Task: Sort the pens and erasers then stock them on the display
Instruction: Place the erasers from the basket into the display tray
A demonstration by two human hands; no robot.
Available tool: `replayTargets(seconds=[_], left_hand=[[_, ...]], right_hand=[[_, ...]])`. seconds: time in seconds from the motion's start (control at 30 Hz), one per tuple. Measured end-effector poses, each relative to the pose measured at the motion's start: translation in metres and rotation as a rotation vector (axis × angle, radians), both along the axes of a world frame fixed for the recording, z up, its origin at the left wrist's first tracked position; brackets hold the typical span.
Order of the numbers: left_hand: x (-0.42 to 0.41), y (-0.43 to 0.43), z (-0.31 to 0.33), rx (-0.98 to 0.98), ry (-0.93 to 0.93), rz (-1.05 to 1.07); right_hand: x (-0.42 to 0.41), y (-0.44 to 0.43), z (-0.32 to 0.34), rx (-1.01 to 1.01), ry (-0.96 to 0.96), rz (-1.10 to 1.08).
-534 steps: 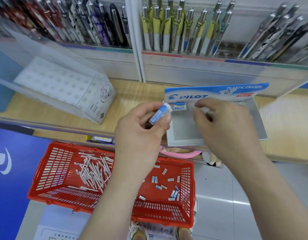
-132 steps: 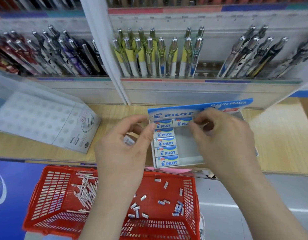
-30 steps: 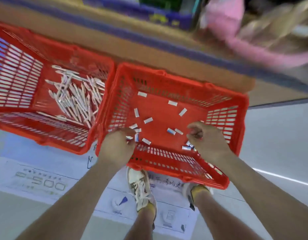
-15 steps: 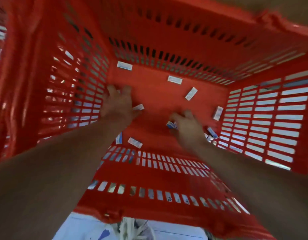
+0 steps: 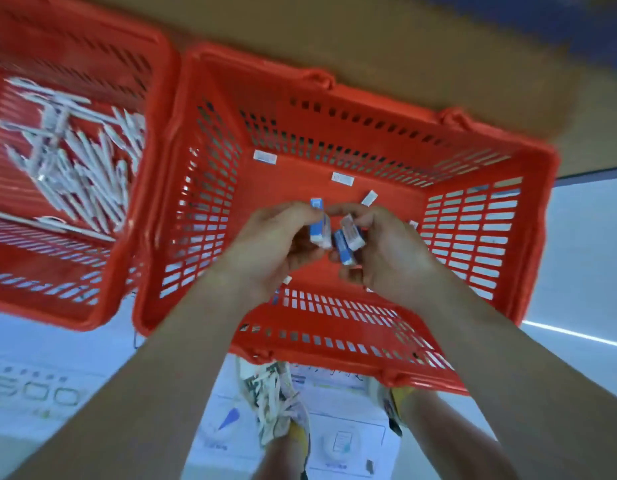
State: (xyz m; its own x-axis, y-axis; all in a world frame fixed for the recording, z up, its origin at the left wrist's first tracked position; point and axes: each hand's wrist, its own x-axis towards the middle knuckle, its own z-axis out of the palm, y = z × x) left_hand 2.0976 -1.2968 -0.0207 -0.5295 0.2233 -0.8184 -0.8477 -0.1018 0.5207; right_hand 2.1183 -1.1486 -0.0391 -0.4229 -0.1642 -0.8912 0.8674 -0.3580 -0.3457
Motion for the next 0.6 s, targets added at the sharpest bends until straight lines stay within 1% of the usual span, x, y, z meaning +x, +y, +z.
replayTargets(seconds=[0.07, 0.13, 0.2, 0.27, 0.37, 0.47, 0.53, 0.6], left_hand=[[0.004, -0.003, 0.056, -0.005, 0.008, 0.091], [0.006, -0.002, 0.111, -0.006, 0.021, 0.149], [0.006, 0.001, 0.163, 0.003, 0.047, 0.185], [0.004, 0.007, 0.212, 0.020, 0.074, 0.237], [-0.001, 0.021, 0.275, 0.000, 0.147, 0.294], [-0.007, 0.033, 0.331, 0.027, 0.230, 0.316], [-0.012, 0.038, 0.365, 0.090, 0.271, 0.352], [-0.015, 0.041, 0.396, 0.196, 0.283, 0.342]], right_hand=[[-0.005, -0.006, 0.052, 0.068, 0.053, 0.120], [-0.008, -0.007, 0.106, 0.118, 0.162, 0.187], [-0.008, -0.005, 0.160, 0.113, 0.290, 0.248], [-0.011, -0.001, 0.212, 0.122, 0.363, 0.267], [-0.017, 0.006, 0.280, 0.196, 0.438, 0.176], [-0.022, 0.016, 0.341, 0.191, 0.484, 0.019], [-0.023, 0.025, 0.380, 0.185, 0.499, -0.053], [-0.023, 0.034, 0.412, 0.210, 0.541, -0.087]])
